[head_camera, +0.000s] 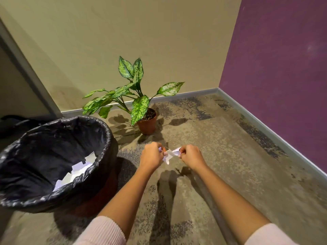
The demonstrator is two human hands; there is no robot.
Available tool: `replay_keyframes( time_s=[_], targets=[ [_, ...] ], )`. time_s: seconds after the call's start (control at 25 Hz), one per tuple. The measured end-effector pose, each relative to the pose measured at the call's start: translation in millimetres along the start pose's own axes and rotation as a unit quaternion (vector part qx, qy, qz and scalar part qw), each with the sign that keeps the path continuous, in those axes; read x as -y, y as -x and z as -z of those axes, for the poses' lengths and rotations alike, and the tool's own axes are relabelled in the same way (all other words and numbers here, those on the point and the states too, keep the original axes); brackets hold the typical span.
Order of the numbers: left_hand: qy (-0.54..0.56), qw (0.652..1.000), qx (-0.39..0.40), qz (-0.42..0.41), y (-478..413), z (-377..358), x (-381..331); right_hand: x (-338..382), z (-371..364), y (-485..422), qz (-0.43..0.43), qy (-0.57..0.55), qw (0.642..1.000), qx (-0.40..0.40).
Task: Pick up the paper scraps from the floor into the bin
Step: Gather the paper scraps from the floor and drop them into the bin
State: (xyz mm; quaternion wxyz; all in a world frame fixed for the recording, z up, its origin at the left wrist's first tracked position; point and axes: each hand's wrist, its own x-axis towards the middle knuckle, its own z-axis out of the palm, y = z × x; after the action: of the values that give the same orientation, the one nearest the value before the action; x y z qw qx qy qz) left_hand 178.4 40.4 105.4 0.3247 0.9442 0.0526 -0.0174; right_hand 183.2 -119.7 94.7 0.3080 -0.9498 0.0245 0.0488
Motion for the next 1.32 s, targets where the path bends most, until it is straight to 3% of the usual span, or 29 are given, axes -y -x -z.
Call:
replay_keyframes(
  time_s=[0.28, 0.44, 0.6, 0.76, 0.96, 1.32],
  targets=[
    [-0.067, 0.99, -0.106, -0.061, 3, 132, -25, 130, 28, -6, 0.102, -0.133, 0.984, -0.057],
    [-0.095, 0.989, -0.089, -0.067, 2, 218, -12, 198, 32, -2, 0.167, -0.178, 0.968, -0.064],
    [-0.13, 0.989, -0.07, -0.025, 13, 274, 29, 251, 13, 9, 0.222, -0.183, 0.958, -0.014],
    [-0.184, 0.982, -0.012, 0.036, 26, 284, 79, 277, -13, 22, 0.235, -0.15, 0.959, 0.057],
    [-0.166, 0.982, 0.027, 0.084, 26, 281, 108, 279, -21, 26, 0.213, -0.11, 0.966, 0.1],
    [-0.179, 0.979, -0.066, 0.07, 26, 275, 103, 275, -16, 30, 0.251, -0.091, 0.96, 0.087]
  ],
)
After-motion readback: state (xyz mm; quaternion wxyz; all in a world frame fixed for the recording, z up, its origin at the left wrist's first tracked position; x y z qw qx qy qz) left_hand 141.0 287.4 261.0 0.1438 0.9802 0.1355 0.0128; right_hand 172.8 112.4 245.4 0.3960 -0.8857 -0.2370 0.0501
